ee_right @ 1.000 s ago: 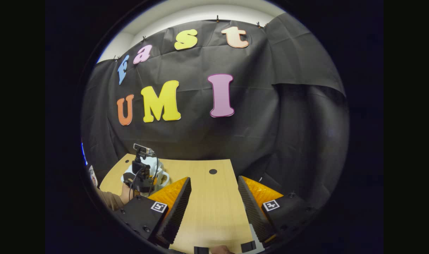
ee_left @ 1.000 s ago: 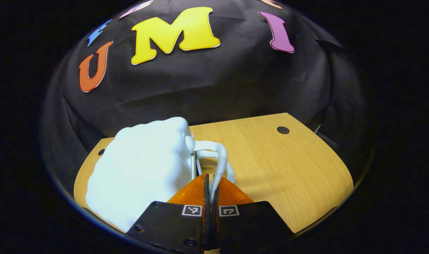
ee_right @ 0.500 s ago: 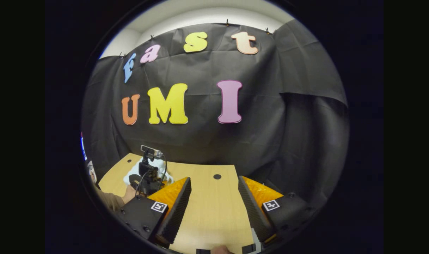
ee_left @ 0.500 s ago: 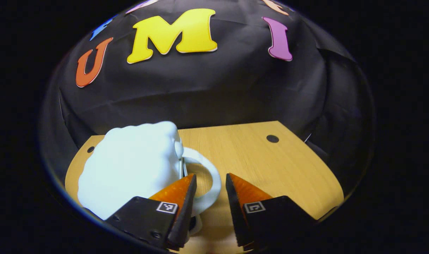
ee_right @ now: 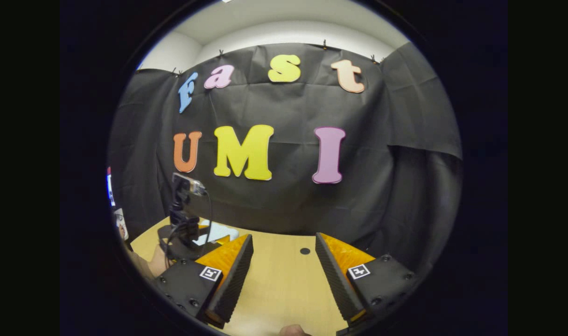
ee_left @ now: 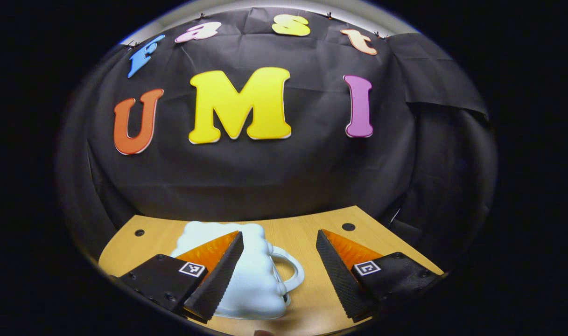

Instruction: First open the suitcase, pack the skin care products into it, and then close the suitcase.

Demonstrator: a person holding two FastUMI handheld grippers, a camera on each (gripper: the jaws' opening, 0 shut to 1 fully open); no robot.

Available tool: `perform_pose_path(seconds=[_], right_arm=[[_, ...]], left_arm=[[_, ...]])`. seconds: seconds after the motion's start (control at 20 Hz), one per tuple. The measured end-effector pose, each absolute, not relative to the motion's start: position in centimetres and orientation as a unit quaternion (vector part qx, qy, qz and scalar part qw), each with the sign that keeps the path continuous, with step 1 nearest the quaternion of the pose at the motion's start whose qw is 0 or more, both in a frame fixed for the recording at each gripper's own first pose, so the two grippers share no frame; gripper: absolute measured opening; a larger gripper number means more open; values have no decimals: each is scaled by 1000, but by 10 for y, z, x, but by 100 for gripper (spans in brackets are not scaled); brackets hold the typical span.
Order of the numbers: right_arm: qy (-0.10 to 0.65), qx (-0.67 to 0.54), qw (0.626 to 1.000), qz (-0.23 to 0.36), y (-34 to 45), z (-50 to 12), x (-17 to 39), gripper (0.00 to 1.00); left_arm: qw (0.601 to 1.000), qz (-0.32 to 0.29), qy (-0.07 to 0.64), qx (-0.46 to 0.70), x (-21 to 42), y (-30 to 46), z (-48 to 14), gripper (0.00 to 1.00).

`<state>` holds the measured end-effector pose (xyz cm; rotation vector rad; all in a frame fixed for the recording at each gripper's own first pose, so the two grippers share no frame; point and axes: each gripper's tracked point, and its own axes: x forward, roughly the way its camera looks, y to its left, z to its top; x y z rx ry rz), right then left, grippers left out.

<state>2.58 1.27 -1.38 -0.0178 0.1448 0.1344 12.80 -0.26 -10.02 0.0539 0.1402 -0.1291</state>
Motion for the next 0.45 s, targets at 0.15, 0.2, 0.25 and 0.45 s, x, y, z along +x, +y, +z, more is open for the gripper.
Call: perform_pose_path(seconds=[0.15, 0.2, 0.25, 0.45], right_arm=[[65, -14, 995, 70, 45, -18, 33, 80], [65, -7, 995, 74, 57, -19, 35, 79], [66, 0, 995, 78, 68, -19, 36, 80], [76, 12, 993, 84, 93, -25, 43, 80]], left_arm=[[998, -40, 40, 25, 91, 28, -66, 99], [999, -32, 37, 18, 80, 37, -58, 99], [999, -28, 34, 8, 70, 45, -51, 99], [1000, -14, 24, 6, 55, 76, -33, 99]])
